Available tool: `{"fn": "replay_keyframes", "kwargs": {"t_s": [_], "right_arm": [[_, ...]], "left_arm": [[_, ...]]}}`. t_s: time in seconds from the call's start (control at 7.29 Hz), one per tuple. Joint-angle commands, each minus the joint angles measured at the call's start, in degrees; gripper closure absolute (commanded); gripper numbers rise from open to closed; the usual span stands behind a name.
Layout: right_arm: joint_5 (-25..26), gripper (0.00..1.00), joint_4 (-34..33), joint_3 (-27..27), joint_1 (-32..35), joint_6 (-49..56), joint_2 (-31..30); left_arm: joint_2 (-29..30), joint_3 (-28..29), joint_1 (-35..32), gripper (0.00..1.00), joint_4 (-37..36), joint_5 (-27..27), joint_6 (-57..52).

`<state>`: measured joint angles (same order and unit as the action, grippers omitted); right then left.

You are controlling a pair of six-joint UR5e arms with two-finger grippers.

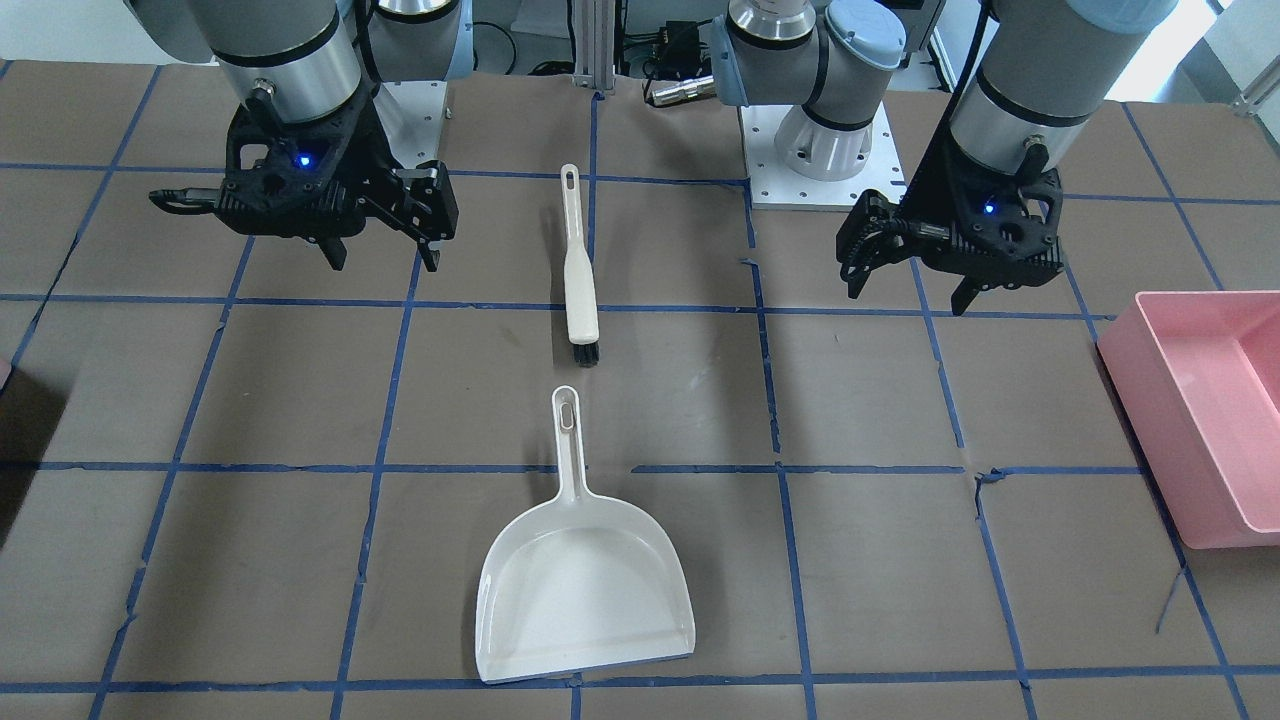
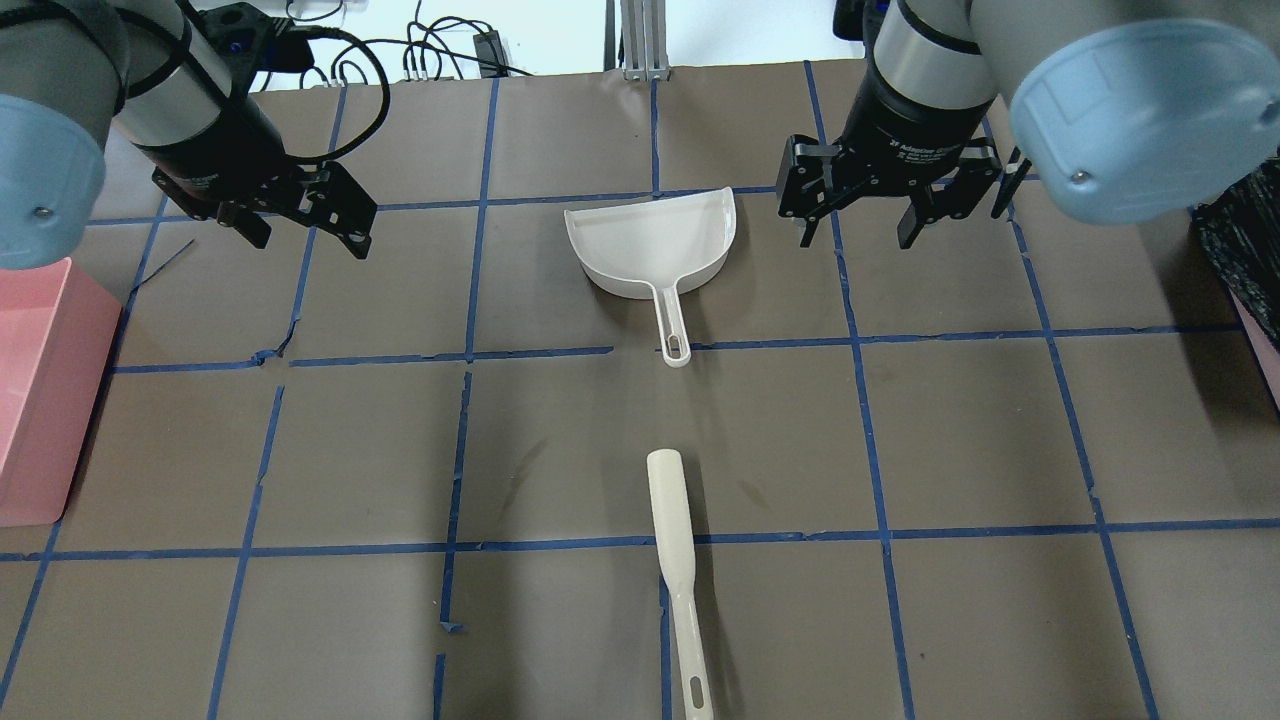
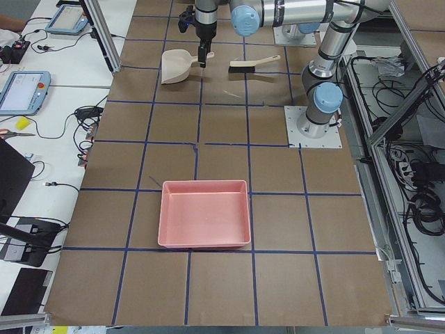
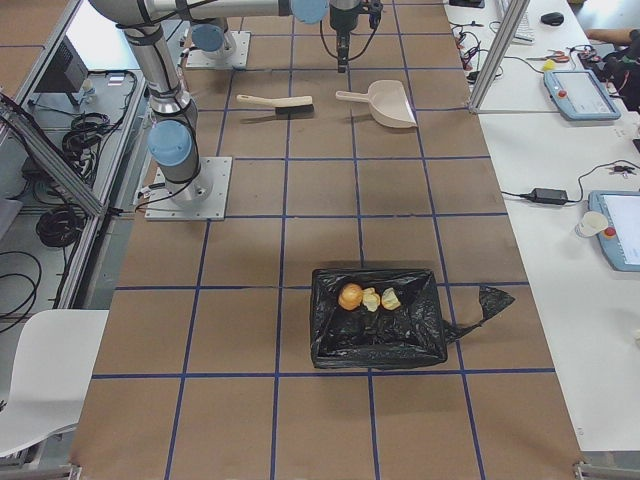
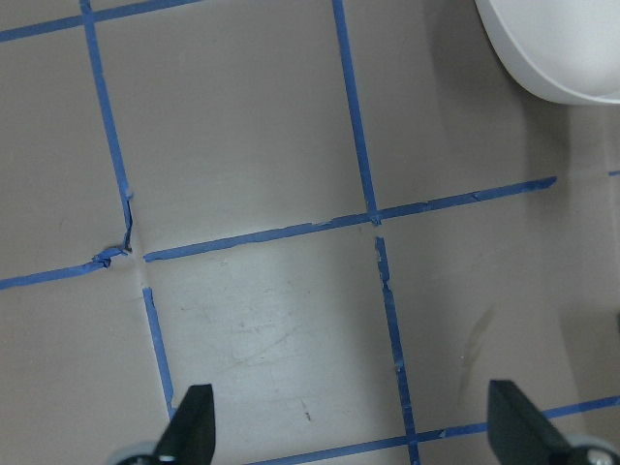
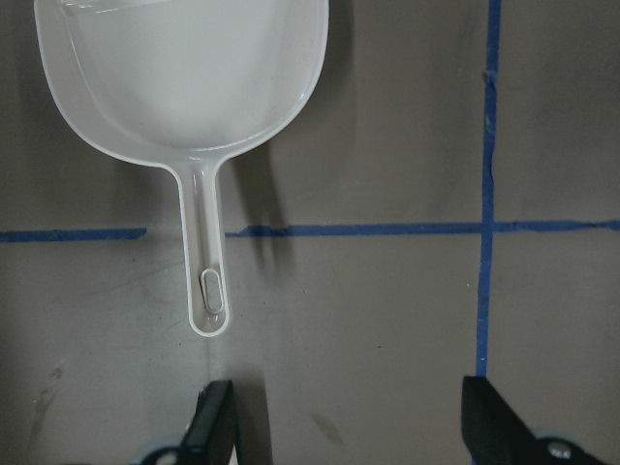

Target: Sweep and dump trash in nearest bin

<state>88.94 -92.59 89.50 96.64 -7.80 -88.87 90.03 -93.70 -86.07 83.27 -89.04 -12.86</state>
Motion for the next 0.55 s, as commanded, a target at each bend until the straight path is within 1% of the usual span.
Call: {"fn": "replay_keyframes", "kwargs": {"t_s": [0.0, 0.14, 0.27, 0.41], "right_arm": [[4.14, 0.15, 0.31, 0.06, -0.13, 3.05, -1.38], [4.05, 0.07, 0.31, 0.07, -0.13, 3.06, -1.39], [3.70, 0.00, 0.13, 0.07, -0.22, 2.97, -1.39], [2.66, 0.00, 0.22, 0.07, -0.31, 2.79, -1.39]], "left_arm": [[0.14, 0.01, -2.60, 0.00, -0.03, 0.44, 13.21], [0.40, 0.01, -4.18, 0.00, -0.03, 0.27, 15.82], [0.49, 0.10, -4.63, 0.00, -0.21, 0.27, 15.50], [0.58, 0.10, -4.63, 0.00, -0.64, 0.19, 15.41]]}}
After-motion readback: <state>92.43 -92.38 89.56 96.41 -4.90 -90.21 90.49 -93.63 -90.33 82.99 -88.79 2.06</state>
